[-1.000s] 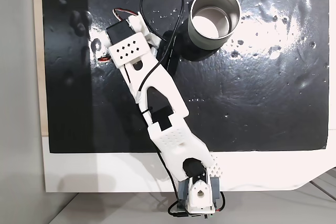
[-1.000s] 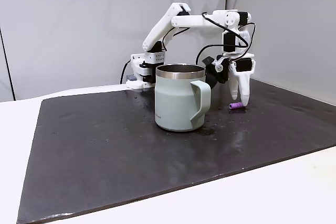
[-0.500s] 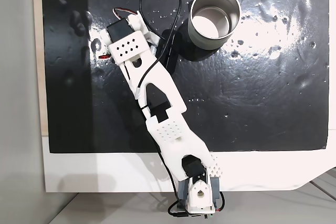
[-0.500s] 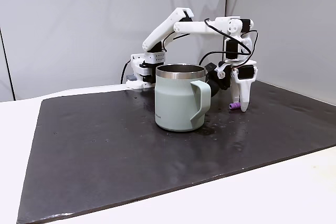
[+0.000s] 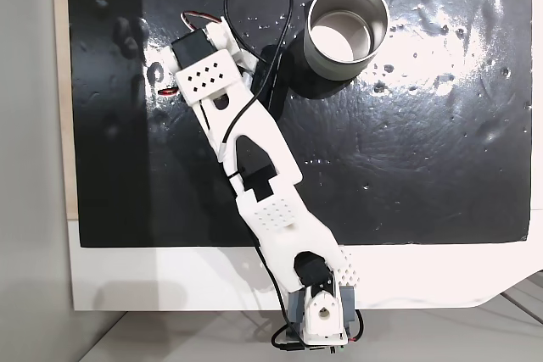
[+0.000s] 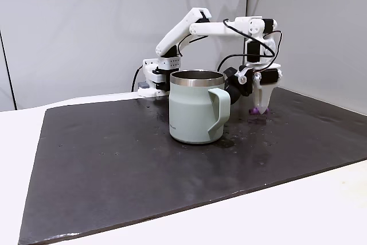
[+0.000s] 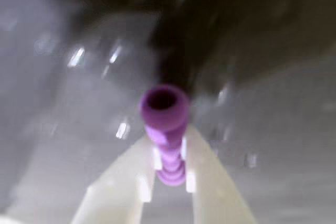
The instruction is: Grasp a pengrip and put it in the cup.
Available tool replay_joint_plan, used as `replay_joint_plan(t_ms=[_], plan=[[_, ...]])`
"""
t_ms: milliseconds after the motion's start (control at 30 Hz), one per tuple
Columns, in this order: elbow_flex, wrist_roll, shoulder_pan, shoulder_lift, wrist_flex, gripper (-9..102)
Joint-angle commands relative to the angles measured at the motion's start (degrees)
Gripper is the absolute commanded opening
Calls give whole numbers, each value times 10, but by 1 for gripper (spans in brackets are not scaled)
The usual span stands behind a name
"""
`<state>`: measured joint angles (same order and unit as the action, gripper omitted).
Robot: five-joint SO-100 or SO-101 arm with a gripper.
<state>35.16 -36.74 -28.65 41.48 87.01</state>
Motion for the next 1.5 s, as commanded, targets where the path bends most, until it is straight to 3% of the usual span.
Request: replay_joint_plan(t_ms=[0, 667, 1233, 1467], plan=[[-4, 28, 4, 112, 1, 0], [-49, 119, 68, 318, 30, 0], [-83, 180, 300, 316, 89, 0], [-137, 200, 330, 266, 89, 0]])
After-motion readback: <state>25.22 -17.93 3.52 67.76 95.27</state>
